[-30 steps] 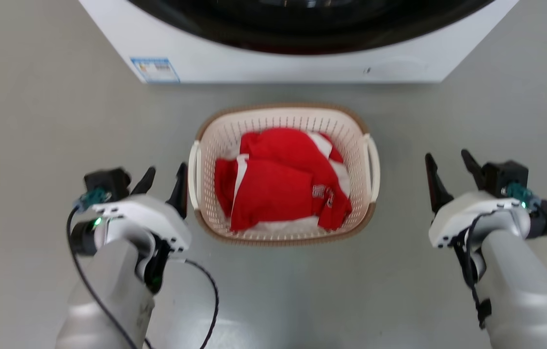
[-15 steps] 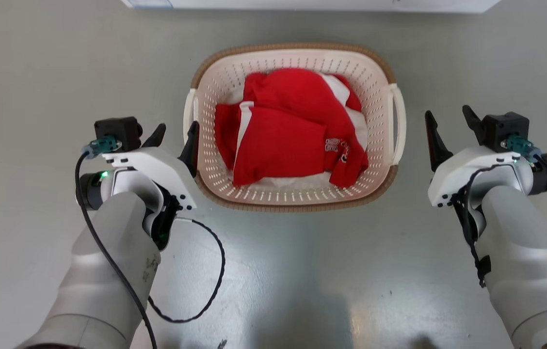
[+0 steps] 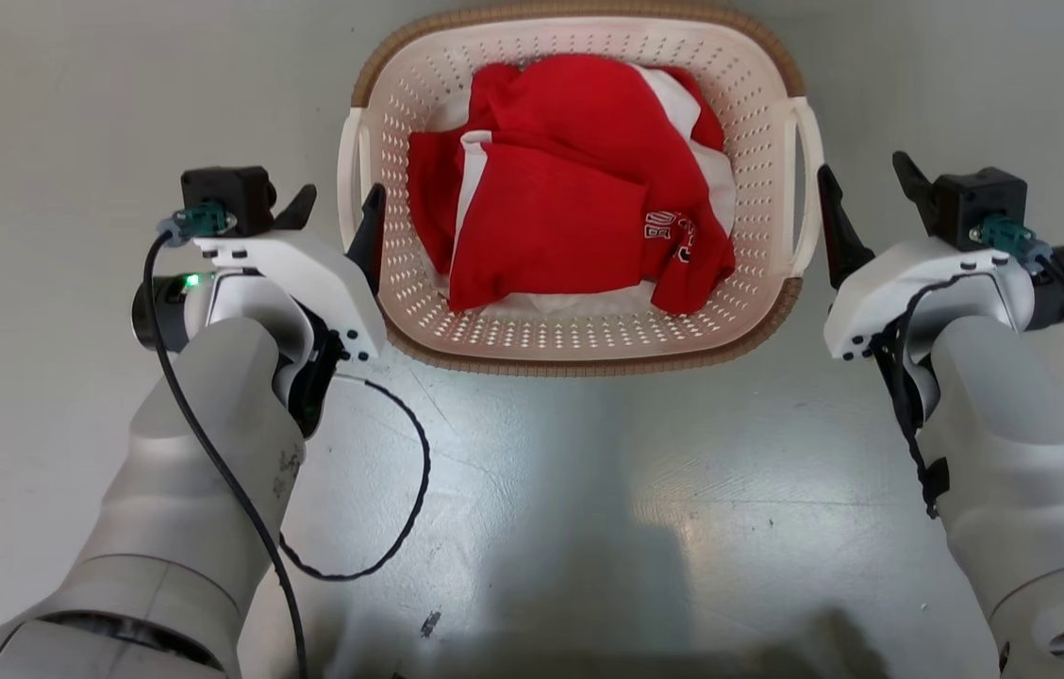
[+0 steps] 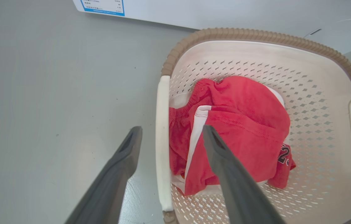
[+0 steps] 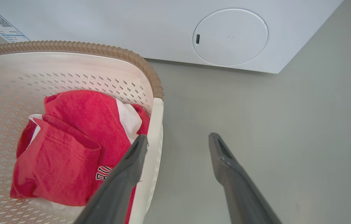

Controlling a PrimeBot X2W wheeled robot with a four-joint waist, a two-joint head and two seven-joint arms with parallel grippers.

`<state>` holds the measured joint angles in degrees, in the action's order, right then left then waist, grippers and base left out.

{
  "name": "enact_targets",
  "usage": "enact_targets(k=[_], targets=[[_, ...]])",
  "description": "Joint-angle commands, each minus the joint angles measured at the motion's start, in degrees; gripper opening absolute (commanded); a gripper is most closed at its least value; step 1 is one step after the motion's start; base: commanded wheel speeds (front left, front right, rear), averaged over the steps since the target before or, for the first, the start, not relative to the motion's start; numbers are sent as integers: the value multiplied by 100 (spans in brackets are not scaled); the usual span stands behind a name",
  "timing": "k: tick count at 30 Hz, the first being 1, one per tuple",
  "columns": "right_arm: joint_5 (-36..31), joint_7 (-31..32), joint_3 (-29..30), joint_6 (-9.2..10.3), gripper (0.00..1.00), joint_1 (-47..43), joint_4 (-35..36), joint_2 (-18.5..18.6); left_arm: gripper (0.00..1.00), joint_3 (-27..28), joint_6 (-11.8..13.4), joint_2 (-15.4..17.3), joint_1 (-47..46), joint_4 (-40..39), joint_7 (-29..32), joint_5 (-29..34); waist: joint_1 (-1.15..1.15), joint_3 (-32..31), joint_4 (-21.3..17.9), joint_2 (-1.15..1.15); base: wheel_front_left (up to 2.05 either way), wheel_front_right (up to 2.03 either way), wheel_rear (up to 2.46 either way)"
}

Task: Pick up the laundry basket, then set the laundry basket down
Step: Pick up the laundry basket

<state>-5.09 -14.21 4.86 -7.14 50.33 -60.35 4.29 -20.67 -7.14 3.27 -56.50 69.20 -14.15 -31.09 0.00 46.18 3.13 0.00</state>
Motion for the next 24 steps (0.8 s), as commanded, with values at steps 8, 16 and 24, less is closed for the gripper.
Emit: enact_targets(k=[8,16,24], targets=[[194,-78,-340,-35,100,51,31,-140,100,-45,-35,115,-175,147,-70,42,0,255,98,0,0,0,0],[279,-78,-466,-35,100,172,-74,-140,100,-163,-35,85,-328,267,-77,57,0,439,141,0,0,0,0],[254,-78,-438,-35,100,339,-265,-141,100,-293,-35,78,-527,349,-58,81,0,554,151,0,0,0,0]])
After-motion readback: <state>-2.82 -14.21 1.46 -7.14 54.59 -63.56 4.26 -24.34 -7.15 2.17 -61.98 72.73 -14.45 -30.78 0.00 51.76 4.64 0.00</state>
